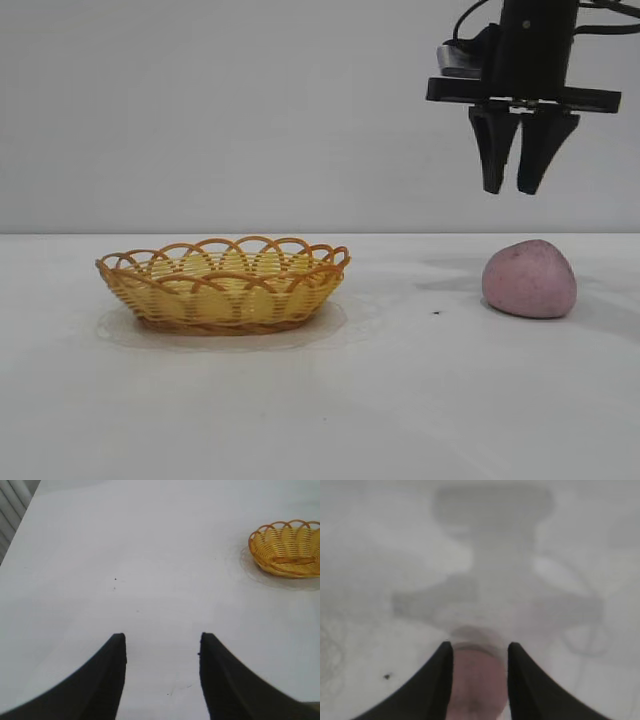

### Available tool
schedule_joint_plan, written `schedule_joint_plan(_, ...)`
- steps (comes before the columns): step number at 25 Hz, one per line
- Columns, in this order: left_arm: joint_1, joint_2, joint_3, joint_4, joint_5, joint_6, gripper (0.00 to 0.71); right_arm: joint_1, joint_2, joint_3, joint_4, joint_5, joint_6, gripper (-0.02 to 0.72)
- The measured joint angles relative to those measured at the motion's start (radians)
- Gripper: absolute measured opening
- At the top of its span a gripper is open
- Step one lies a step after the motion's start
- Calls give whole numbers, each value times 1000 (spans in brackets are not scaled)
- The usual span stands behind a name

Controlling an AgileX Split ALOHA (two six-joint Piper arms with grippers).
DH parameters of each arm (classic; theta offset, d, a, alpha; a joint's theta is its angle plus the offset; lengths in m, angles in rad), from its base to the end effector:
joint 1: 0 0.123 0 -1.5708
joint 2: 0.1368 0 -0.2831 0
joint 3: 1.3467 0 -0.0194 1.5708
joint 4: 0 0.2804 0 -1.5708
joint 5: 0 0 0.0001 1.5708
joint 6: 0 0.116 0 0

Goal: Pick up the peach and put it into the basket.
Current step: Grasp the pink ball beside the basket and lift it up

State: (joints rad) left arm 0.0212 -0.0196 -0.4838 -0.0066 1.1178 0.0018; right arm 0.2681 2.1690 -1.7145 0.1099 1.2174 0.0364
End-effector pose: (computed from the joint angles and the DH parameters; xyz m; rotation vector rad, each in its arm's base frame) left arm 0.0411 0.0002 0.2699 -0.0198 2.0978 0.0059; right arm 0.4376 0.1326 0.1351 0.2994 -3.0941 -0.1549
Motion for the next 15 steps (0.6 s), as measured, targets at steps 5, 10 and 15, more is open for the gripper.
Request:
schedule_joint_plan(5,0,0,0,0,0,0,335,9,5,115,-1,-4,-10,211)
schedule_joint_plan(10,0,0,0,0,0,0,335,85,-13,157,-3,-63,-85,0)
schedule_joint_plan(15,0,0,0,0,0,0,335,192,-82,54,4,-124,-96,0)
